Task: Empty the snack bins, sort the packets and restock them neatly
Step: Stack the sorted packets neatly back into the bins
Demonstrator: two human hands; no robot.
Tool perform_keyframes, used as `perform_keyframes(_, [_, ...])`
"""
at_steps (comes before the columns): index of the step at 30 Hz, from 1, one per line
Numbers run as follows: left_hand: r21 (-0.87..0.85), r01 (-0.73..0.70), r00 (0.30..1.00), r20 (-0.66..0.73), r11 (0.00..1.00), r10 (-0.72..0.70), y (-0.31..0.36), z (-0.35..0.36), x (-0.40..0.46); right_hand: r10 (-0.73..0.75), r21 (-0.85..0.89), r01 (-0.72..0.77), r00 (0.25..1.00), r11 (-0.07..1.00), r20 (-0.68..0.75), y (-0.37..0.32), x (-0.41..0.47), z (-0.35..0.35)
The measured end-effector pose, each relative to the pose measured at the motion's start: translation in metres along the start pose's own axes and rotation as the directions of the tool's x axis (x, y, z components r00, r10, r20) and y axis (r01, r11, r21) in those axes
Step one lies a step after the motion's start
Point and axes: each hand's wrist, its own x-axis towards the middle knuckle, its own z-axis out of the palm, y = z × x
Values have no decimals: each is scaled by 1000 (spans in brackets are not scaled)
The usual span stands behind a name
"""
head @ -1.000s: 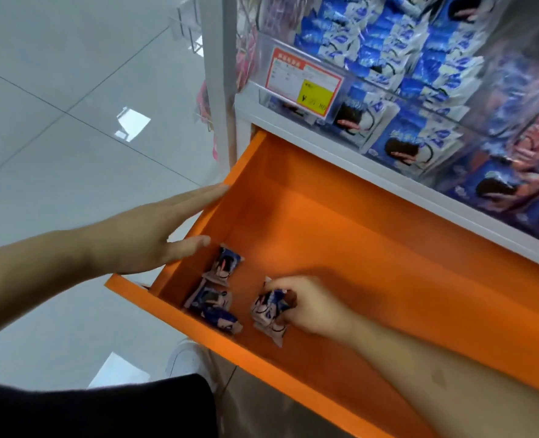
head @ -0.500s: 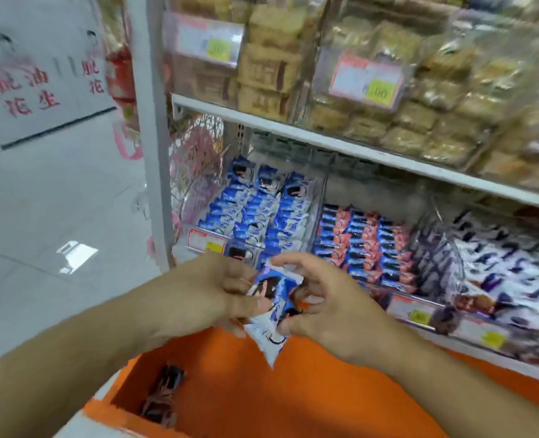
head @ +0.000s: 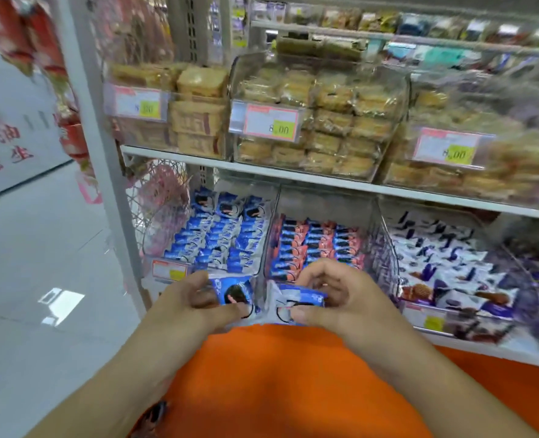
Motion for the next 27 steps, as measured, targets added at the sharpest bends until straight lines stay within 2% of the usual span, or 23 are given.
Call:
perform_keyframes(3, [-57,-41,999,29,998,43,-2,11,3,35,74,-34,999,997,-17,4,2,-1])
perform_keyframes(5, [-97,-47,994,98,994,56,-1,19,2,45,94,-40,998,995,-51,4,4,2])
perform_keyframes(10, [-255,15,981,192,967,36,4,26,2,57,58,-47,983,997,-172,6,12,5])
perform_keyframes(13, [-361,68,971,236,930,21,4,25,0,42,62,-31,981,998,-189,6,14,7])
perform_keyframes(18, [-427,55,995,99,902,-14,2,21,1,-29,66,40,987,997,-156,1,13,12])
perform_keyframes(24, [-240,-60,994,-101,969,37,0,8,5,33,41,-28,993,999,-117,-6,15,-1])
perform_keyframes(27, [-136,-79,995,-75,988,69,-2,6,5,14,-13,-14,1000,1000,-18,-8,16,2])
